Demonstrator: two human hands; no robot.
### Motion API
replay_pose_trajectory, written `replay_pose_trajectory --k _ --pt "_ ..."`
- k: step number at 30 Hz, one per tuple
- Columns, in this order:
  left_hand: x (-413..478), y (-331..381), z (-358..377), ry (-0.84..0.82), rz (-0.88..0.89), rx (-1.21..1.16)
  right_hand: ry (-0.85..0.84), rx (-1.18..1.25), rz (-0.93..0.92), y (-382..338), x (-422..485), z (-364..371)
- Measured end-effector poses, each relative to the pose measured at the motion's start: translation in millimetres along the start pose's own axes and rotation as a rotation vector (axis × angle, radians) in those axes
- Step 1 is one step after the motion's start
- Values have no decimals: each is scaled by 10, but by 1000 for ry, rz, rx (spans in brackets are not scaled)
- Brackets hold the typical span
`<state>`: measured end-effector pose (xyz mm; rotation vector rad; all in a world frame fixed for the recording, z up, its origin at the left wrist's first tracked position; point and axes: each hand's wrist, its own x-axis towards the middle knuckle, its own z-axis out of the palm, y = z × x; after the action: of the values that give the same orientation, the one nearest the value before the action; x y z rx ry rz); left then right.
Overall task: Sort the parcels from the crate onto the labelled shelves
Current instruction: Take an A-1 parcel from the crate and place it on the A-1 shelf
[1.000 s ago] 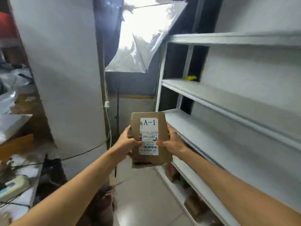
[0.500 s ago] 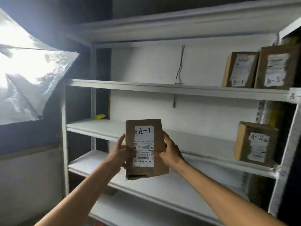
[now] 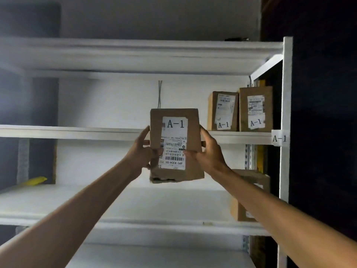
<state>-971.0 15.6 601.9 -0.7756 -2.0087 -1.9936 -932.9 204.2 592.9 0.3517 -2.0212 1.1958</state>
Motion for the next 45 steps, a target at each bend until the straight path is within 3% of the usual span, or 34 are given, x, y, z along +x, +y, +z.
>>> replay_pose_trajectory --k 13,22,35,40,45 --pt "1740 464 295 -43 282 -39 224 39 -125 180 1757 -309" --pt "2708 -39 424 -51 251 -55 286 164 -82 851 2368 -76" --pt "3111 -404 520 -56 295 20 445 -488 -81 1155 2572 117" --pt "3085 -421 561 -97 298 9 401 -486 82 1065 2608 104" --pt "3086 -423 534 -110 274 -5 372 -539 131 996 2597 131"
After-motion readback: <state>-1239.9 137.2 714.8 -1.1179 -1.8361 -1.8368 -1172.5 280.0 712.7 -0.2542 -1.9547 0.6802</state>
